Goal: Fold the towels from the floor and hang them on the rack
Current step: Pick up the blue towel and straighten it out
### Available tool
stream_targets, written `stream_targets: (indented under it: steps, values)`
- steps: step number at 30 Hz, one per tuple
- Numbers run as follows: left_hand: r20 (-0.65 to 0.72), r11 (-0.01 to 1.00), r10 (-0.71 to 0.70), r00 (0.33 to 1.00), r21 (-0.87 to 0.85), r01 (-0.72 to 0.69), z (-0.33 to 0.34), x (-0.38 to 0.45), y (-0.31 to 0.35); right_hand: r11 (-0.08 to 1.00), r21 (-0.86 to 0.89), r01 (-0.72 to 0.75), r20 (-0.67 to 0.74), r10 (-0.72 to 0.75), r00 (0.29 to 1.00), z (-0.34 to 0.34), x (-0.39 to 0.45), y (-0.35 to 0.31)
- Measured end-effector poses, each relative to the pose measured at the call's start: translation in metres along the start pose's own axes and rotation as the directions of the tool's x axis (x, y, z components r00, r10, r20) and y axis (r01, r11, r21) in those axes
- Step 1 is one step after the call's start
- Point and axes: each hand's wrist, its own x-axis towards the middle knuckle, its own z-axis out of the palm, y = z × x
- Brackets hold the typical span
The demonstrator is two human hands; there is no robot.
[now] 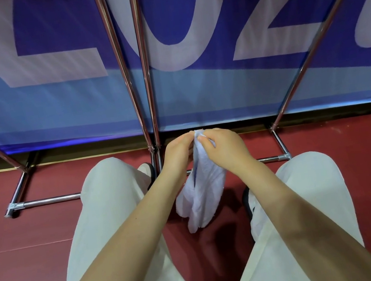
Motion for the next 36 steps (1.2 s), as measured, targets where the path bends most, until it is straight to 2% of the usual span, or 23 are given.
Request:
stream_targets:
  steps: [4, 8, 12, 23, 30, 36]
  values:
    - [0.124, 0.996, 0.067, 0.990, 0.055, -0.075, -0.001, -0.006, 0.003, 0.993, 0.115, -0.023, 0.046, 0.018, 0.999, -0.002, -0.001, 0.005]
    - [0.165, 0.979, 0.116, 0.979, 0.150, -0.141, -0.006, -0.011, -0.001, 0.972, 0.222, -0.072, 0.118, 0.047, 0.992, -0.004, -0.007, 0.006]
    - [0.066, 0.964, 0.153, 0.986, 0.211, -0.164, -0.008, -0.015, -0.008, 0.928, 0.345, -0.142, 0.207, 0.073, 0.976, 0.002, -0.015, 0.004]
    - [-0.071, 0.955, 0.225, 0.972, 0.215, -0.205, -0.033, -0.008, 0.007, 0.809, 0.574, -0.126, 0.247, -0.024, 0.969, 0.009, -0.024, 0.002]
    - [-0.246, 0.973, 0.229, 0.942, 0.046, -0.225, -0.061, 0.000, 0.024, 0.844, 0.525, -0.107, 0.267, -0.044, 0.963, 0.027, -0.027, 0.002]
    - [-0.430, 0.975, 0.140, 0.892, -0.099, -0.201, -0.094, 0.004, 0.038, 0.820, 0.550, -0.158, 0.268, 0.006, 0.963, 0.036, -0.027, 0.011]
